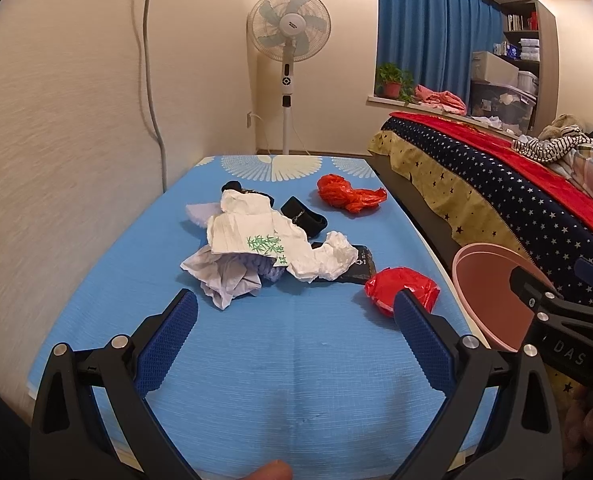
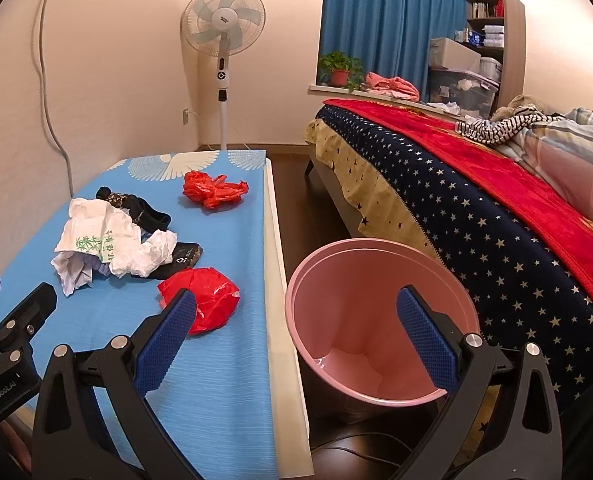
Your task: Collect trash
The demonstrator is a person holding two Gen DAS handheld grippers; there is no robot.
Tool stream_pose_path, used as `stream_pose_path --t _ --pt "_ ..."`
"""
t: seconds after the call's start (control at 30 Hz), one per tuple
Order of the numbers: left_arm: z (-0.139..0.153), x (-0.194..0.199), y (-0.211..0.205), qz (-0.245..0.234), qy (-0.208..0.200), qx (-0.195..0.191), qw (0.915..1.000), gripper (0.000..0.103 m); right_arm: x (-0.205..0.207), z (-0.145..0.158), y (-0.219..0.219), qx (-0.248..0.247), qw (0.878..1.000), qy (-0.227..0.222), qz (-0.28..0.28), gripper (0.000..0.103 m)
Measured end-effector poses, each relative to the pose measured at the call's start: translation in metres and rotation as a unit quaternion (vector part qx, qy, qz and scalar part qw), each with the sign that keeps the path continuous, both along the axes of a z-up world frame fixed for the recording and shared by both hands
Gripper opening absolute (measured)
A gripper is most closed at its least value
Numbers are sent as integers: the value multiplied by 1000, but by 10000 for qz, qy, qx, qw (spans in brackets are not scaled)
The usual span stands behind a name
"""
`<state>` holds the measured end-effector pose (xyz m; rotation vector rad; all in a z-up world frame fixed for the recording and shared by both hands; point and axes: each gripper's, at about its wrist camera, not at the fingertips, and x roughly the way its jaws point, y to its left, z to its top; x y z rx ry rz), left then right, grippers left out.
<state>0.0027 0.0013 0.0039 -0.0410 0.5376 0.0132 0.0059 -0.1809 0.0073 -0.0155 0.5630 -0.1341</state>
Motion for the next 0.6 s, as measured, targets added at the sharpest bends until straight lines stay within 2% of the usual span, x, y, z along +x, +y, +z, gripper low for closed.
stream_pose_path --t 0.6 --pt "6 0 0 27 -84 52 9999 95 -5 3 3 142 9997 -108 144 98"
